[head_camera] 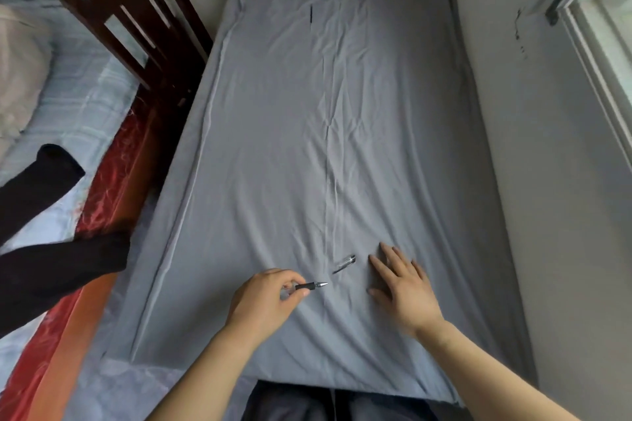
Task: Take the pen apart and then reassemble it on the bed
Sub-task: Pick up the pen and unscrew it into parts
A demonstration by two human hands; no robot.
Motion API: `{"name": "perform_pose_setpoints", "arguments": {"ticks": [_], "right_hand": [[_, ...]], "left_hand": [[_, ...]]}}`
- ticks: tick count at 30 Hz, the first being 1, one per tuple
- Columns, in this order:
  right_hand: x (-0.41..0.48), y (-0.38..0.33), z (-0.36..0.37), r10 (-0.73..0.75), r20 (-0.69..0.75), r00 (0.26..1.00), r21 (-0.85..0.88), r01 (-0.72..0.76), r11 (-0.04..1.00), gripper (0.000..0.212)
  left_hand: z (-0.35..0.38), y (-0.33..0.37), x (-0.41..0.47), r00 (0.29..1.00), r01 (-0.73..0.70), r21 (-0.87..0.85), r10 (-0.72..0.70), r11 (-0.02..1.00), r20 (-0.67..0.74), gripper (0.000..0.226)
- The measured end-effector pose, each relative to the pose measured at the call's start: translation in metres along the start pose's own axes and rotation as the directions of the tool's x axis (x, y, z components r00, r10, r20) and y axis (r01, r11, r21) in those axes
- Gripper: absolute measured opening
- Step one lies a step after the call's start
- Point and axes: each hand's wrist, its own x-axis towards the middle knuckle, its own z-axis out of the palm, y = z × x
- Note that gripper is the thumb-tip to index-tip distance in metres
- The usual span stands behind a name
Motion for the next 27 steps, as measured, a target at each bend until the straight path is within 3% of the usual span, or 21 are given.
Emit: {"name": "perform_pose_setpoints", "arguments": {"ticks": [4,9,13,16,20,27], "right_hand": [[-0.009,0.002,-0.014,-0.007,0.019,1.000,0.049,0.006,0.999,0.058],[-0.030,-0.028,-0.053,-0.068,-0.094,0.993,0.262,0.091,0.961,0.045],[-0.044,-0.051,-0.084,-0.229,-0.145,0.963,0.206,0.255,0.945,0.031],[-0.047,-0.058,-0.103,-0.221,-0.208,0.953,0.211,0.264,0.941,0.022],[-0.048,-0.057,-0.117,-0.253,-0.151,0.955,0.172,0.278,0.945,0.021],[-0.052,-0.057,-0.115,-0.315,-0.202,0.928,0.088,0.337,0.937,0.016]], "left_hand": [[0.007,0.014,0.002,1.000,-0.028,0.005,0.028,1.000,0.005,0.008],[0.009,0.039,0.002,0.994,-0.105,-0.019,0.105,0.994,0.021,0.010],[0.006,0.060,0.000,0.983,-0.183,-0.038,0.182,0.982,-0.013,0.014],[0.002,0.070,-0.002,0.973,-0.229,-0.059,0.227,0.972,-0.039,0.015],[-0.002,0.080,-0.009,0.958,-0.286,-0.062,0.284,0.956,-0.050,0.023],[-0.002,0.084,-0.015,0.969,-0.246,-0.067,0.245,0.967,-0.017,0.017]]}}
